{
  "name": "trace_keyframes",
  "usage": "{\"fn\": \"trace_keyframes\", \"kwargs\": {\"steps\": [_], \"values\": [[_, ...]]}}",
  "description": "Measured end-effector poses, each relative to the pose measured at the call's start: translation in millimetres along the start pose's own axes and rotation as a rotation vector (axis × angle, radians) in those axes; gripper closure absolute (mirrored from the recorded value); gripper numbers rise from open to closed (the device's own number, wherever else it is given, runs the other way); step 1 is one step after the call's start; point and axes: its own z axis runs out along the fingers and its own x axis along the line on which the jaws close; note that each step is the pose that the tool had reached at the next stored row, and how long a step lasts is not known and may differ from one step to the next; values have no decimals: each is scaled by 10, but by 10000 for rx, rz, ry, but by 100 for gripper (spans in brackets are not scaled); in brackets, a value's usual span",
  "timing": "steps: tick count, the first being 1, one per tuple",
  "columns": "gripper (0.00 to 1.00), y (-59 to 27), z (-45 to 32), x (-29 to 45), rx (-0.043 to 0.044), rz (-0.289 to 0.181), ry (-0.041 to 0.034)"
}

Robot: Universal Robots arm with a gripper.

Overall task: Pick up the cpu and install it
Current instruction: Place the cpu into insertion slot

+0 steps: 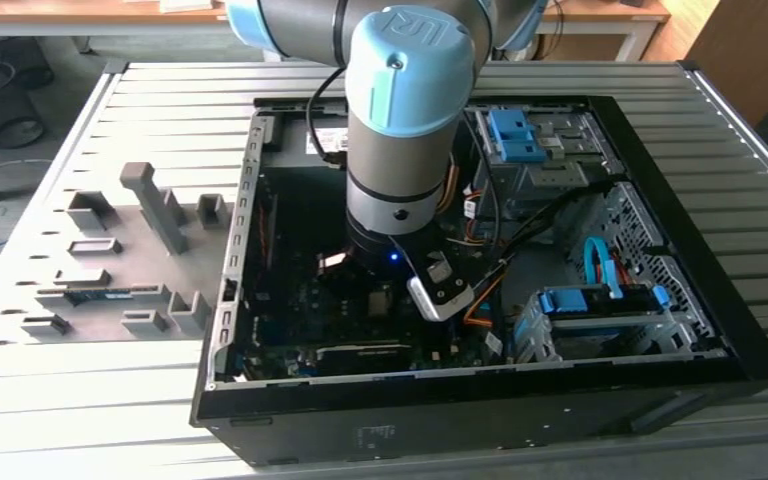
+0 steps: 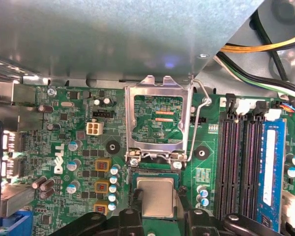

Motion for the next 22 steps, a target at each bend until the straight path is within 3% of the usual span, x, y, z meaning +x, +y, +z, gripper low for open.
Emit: {"fn": "trace_keyframes", "kwargs": {"steps": [11, 12, 18, 20, 22], "values": [[62, 0, 1, 0, -3, 2, 0], [56, 0, 1, 0, -3, 2, -1], [55, 0, 1, 0, -2, 2, 0], [43, 0, 0, -1, -1, 2, 0], [43, 0, 0, -1, 0, 1, 0]]}}
